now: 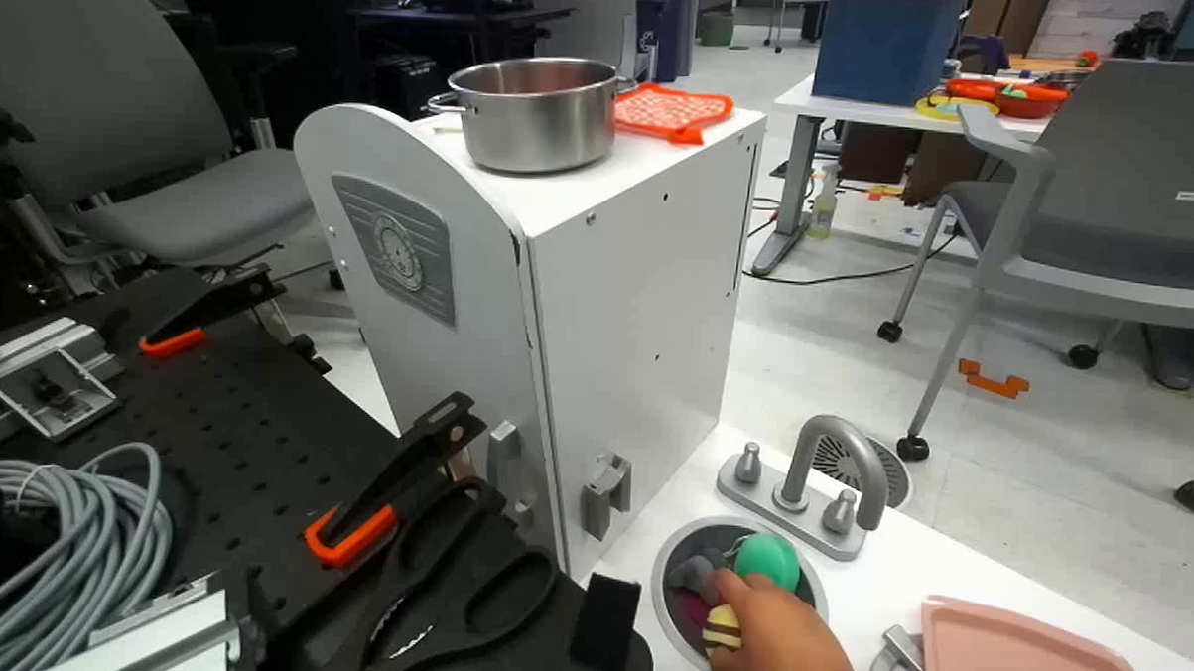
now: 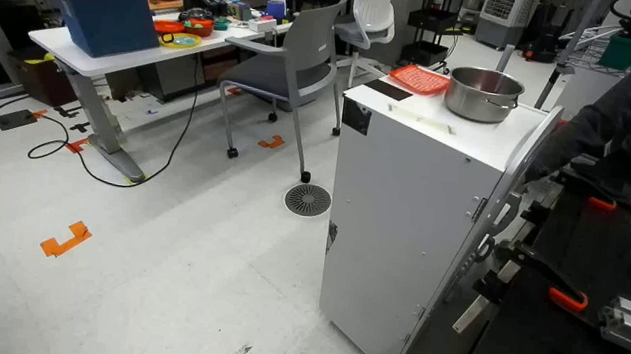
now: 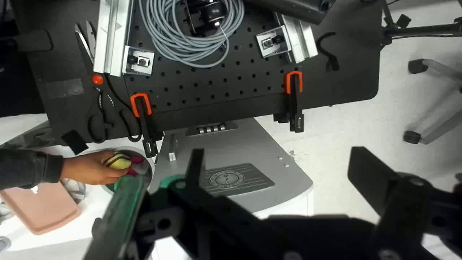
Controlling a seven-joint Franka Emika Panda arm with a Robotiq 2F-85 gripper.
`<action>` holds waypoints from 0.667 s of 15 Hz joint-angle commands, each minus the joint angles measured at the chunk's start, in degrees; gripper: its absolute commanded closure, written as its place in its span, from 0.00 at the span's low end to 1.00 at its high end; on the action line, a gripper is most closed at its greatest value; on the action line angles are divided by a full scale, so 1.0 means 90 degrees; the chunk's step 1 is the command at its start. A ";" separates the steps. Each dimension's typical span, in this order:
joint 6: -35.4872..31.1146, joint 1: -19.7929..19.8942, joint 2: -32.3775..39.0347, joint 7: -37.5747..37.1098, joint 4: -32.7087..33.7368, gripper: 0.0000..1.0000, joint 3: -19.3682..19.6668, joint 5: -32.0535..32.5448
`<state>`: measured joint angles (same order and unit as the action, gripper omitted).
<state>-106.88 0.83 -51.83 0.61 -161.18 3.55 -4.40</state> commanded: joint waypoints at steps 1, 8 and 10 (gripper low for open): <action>0.0015 0.0041 0.0016 0.0028 -0.0025 0.00 -0.0035 -0.0026; 0.0014 0.0041 0.0053 0.0028 -0.0064 0.00 -0.0035 -0.0026; 0.0014 0.0041 0.0053 0.0028 -0.0064 0.00 -0.0035 -0.0026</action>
